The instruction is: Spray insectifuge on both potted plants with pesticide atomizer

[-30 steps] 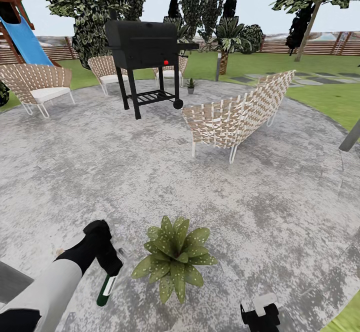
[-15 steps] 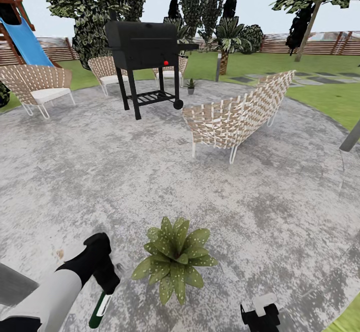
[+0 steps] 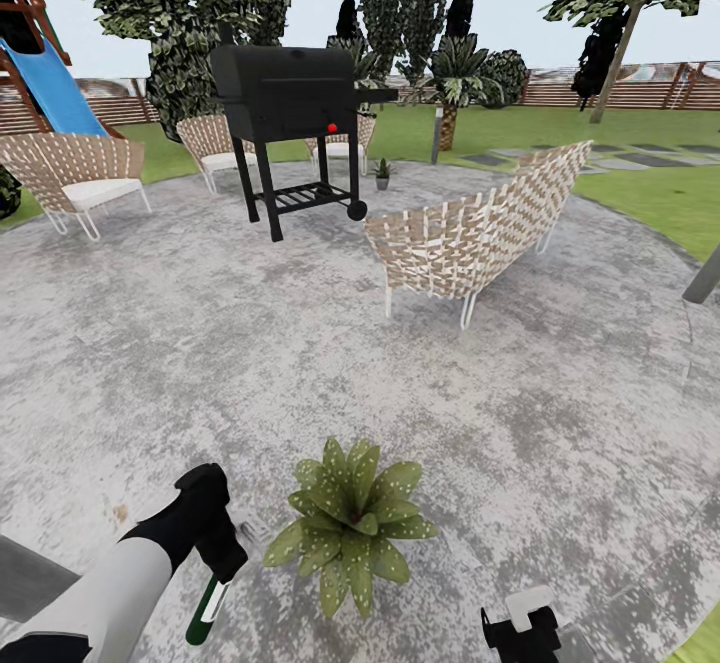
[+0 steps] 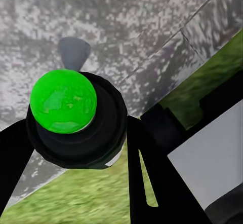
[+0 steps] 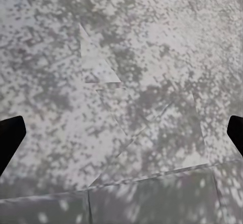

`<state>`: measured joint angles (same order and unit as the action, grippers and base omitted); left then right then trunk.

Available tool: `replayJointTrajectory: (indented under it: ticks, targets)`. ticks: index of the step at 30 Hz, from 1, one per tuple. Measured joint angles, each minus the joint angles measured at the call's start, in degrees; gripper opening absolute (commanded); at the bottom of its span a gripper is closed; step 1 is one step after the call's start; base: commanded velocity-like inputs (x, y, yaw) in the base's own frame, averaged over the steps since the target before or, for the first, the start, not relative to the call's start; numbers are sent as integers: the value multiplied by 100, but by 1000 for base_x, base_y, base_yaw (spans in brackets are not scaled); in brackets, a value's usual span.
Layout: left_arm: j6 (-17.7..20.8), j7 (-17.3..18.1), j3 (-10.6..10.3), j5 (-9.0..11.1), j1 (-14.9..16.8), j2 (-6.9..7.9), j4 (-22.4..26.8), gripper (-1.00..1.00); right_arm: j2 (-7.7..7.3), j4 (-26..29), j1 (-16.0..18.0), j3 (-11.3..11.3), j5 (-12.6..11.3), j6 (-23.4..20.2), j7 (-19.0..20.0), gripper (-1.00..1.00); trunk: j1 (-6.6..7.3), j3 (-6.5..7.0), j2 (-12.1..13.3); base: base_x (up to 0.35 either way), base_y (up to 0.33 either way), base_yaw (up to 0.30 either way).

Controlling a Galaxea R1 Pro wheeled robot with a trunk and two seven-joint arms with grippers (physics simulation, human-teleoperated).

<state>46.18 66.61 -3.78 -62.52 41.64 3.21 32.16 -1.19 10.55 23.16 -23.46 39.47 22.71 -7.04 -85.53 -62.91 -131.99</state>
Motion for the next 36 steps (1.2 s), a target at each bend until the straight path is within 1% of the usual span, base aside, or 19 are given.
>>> replayJointTrajectory:
  ticks: [10, 13, 16, 20, 22, 28, 33, 36]
  targets:
    - [-34, -8, -11, 8, -63, 37, -145, -100, 2, 0, -1, 2, 0, 0, 0, 100, 0, 0, 0, 0, 0, 0]
    - [-39, -13, 259, 18, -69, 14, -92, -100, 2, 0, -1, 4, 0, 4, 0, 100, 0, 0, 0, 0, 0, 0]
    - [-38, -19, 328, 20, -35, 2, 2, -100, 0, 0, -1, 5, 0, 1, 0, 100, 0, 0, 0, 0, 0, 0]
    - [-32, -12, 347, 20, -5, -4, 121, -100, -2, 0, -1, 3, 0, 2, 0, 100, 0, 0, 0, 0, 0, 0]
    - [-37, -15, 372, 19, -17, 3, 119, -100, -2, 0, -1, 5, 1, 2, 0, 100, 0, 0, 0, 0, 0, 0]
    - [-47, -19, 355, 19, -60, 31, 49, -100, -3, 0, -1, 0, 0, 5, 0, 100, 0, 0, 0, 0, 0, 0]
    - [-47, -19, 350, 26, -67, -1, 38, -100, -4, 8, 3, 0, -7, 8, 0, 100, 0, 0, 0, 0, 0, 0]
    - [-48, -19, 348, 12, -70, 4, 36, -100, -1, 9, 0, 0, -9, 9, 0, 100, 0, 0, 0, 0, 0, 3]
